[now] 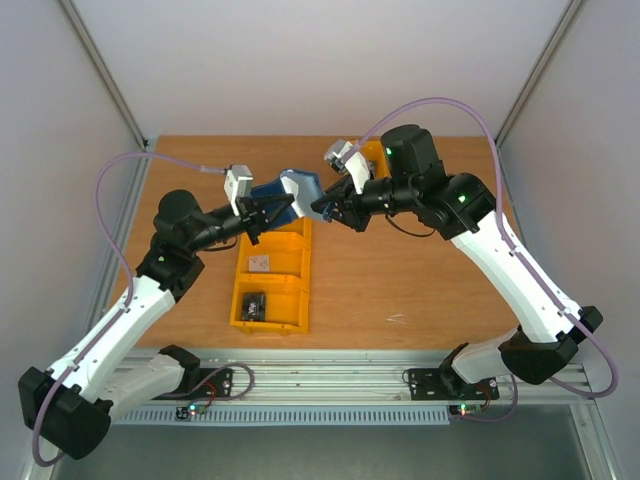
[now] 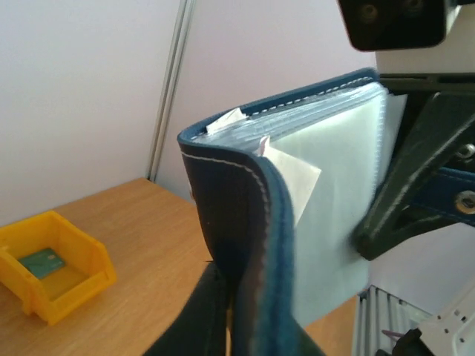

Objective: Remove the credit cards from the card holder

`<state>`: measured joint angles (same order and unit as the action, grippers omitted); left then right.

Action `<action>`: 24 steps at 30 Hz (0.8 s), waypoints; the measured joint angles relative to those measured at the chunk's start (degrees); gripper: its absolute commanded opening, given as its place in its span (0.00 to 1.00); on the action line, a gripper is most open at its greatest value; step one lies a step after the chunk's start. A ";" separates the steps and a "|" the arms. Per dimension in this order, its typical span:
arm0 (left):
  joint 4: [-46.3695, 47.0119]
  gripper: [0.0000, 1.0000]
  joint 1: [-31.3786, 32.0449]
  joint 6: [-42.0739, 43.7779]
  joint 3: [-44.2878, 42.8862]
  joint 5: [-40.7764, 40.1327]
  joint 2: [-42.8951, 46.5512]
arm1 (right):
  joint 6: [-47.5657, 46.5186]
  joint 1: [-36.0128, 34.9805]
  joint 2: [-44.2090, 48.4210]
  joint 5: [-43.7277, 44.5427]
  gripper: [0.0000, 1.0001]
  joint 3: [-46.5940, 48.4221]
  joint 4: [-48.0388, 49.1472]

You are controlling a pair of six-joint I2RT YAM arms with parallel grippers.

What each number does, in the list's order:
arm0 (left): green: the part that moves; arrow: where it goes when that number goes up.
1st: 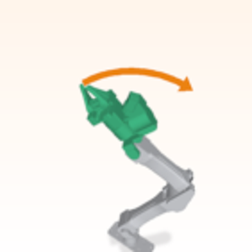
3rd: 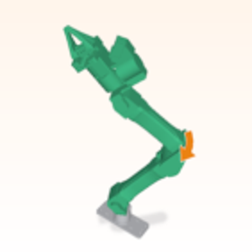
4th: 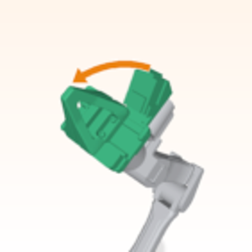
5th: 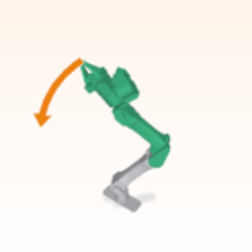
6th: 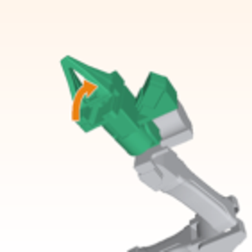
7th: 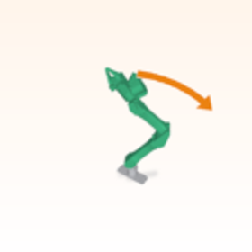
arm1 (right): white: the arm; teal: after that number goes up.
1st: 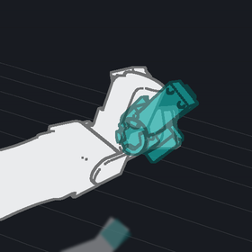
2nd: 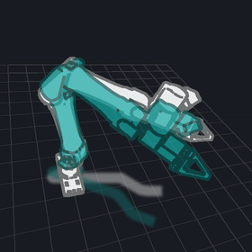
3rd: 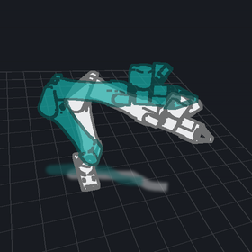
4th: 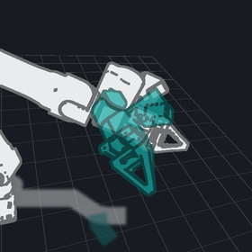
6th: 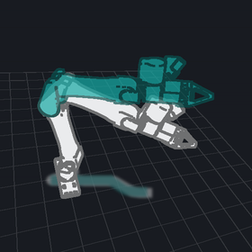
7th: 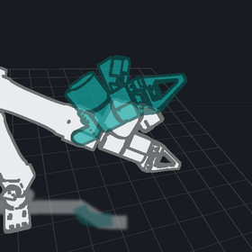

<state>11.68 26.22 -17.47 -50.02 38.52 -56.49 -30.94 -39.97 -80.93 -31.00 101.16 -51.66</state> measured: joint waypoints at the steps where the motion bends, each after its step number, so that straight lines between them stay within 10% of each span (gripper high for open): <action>1: 0.07 0.00 -0.17 0.20 0.00 0.07 0.00 | 0.20 0.26 0.11 -1.16 0.21 -0.02 0.35; 15: 0.28 0.00 0.50 -0.28 0.04 2.89 0.39 | 4.11 5.55 2.60 -8.55 0.52 -5.14 8.37; 24: 0.31 0.00 0.50 -0.31 0.37 2.89 0.63 | 3.72 8.20 3.37 -10.95 0.53 -4.87 6.95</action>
<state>11.99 26.72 -17.78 -49.65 41.41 -55.86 -27.22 -31.77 -77.56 -41.95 96.29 -44.71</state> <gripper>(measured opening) 0.035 0.541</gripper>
